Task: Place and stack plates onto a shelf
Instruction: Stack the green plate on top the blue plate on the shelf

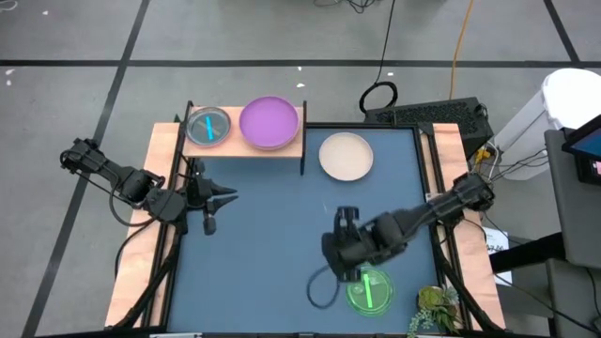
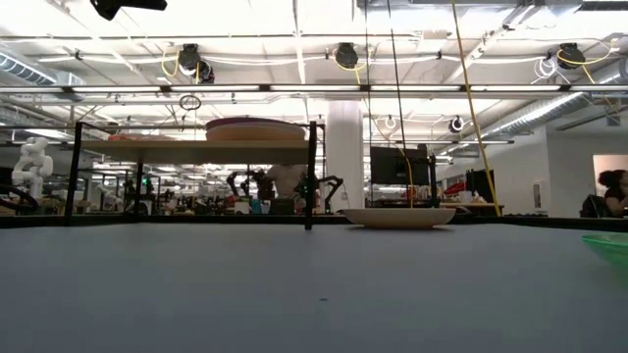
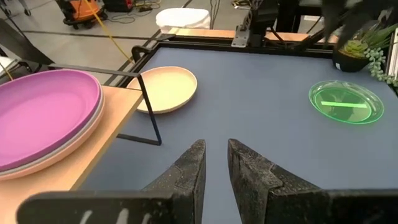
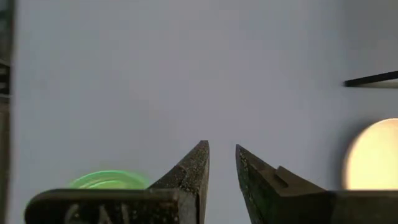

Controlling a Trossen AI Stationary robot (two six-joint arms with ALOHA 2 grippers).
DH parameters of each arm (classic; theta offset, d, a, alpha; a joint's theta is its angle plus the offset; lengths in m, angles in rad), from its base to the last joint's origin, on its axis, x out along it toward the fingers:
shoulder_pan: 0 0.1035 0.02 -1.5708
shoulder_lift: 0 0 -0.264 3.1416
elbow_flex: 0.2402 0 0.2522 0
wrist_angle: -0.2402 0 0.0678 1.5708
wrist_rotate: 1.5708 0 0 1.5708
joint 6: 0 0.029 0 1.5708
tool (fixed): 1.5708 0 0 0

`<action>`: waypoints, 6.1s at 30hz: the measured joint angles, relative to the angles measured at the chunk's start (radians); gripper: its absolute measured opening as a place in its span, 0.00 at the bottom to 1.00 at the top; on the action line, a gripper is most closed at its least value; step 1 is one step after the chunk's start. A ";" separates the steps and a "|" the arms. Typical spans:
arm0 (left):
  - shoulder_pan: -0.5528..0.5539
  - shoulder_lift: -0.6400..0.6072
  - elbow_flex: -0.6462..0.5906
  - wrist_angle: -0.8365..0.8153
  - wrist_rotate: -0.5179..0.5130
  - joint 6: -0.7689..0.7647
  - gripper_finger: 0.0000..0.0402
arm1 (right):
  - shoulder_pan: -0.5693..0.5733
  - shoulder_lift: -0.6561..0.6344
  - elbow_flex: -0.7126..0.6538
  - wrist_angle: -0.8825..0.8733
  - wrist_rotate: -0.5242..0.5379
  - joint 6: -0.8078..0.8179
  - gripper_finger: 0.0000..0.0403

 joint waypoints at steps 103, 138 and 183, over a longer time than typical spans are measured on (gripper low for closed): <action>0.000 0.202 0.000 0.091 0.026 -0.011 0.18 | 0.580 -0.002 -0.754 0.618 -0.124 0.079 0.00; -0.001 0.222 0.000 0.303 0.213 0.335 0.18 | 0.385 -0.347 -0.735 0.665 0.200 -0.501 0.00; -0.015 0.620 0.000 0.636 0.403 0.985 0.47 | -0.017 -0.367 -0.913 1.173 -0.267 -0.893 0.00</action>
